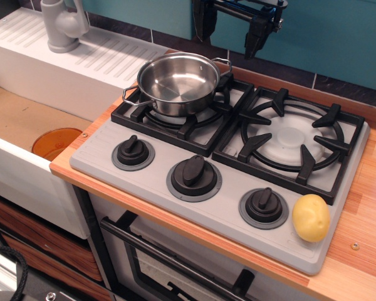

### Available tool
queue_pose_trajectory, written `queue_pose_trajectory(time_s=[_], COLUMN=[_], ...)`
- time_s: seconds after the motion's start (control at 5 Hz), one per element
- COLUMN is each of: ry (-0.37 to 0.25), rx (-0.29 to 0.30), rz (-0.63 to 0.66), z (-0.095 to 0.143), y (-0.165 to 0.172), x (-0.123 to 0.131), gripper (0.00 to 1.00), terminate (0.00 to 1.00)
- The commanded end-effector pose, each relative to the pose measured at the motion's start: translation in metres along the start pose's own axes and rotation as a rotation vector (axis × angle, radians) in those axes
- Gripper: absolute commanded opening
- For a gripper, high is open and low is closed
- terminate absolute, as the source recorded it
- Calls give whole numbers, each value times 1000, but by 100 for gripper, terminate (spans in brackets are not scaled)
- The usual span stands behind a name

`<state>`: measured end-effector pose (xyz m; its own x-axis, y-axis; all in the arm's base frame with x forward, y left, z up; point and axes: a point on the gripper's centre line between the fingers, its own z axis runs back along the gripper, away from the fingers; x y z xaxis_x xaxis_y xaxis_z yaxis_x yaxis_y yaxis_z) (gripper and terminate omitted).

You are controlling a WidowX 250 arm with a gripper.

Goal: Put pot or pan on stove and put potato in pot or pan

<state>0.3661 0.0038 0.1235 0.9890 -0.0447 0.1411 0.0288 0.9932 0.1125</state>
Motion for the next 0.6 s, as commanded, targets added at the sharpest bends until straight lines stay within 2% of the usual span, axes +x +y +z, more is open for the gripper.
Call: queue_pose_trajectory(time_s=[0.0, 0.4], ry=[0, -65], rx=[0, -3], rz=[0, -15], z=[0, -28], y=[0, 6], x=[0, -11], gripper=[100, 100], terminate=[0, 0])
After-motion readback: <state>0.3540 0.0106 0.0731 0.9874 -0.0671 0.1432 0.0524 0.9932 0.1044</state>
